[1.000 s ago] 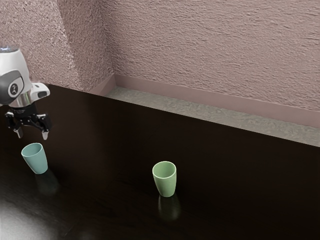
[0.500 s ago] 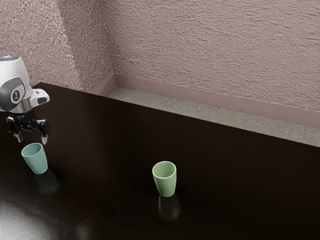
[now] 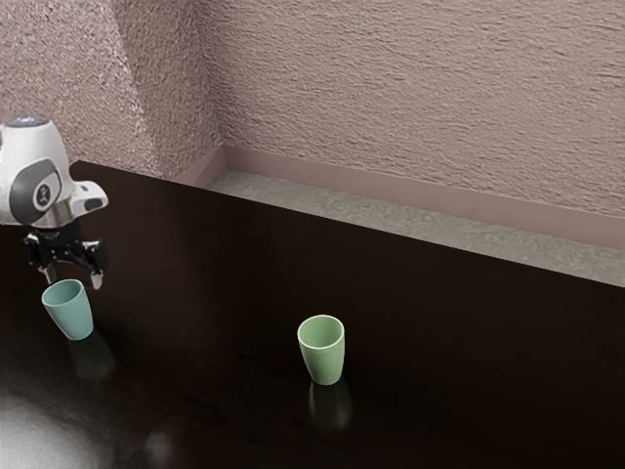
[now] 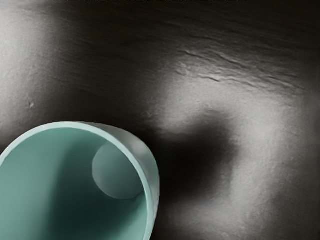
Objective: Place the left cup onto the right cup
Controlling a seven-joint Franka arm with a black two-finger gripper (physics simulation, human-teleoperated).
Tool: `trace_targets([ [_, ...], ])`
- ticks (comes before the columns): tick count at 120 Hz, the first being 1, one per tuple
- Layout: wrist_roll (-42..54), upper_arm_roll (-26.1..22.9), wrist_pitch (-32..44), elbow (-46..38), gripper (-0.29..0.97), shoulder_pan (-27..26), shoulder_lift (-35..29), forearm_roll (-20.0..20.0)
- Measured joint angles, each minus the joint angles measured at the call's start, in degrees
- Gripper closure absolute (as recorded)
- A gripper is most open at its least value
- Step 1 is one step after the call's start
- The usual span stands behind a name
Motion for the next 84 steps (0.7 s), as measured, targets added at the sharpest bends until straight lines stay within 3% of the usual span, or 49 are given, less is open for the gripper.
trace_targets([
  [84, 0.53, -0.03, 2.75, 0.00, 0.00, 0.10, 3.62, -1.30],
])
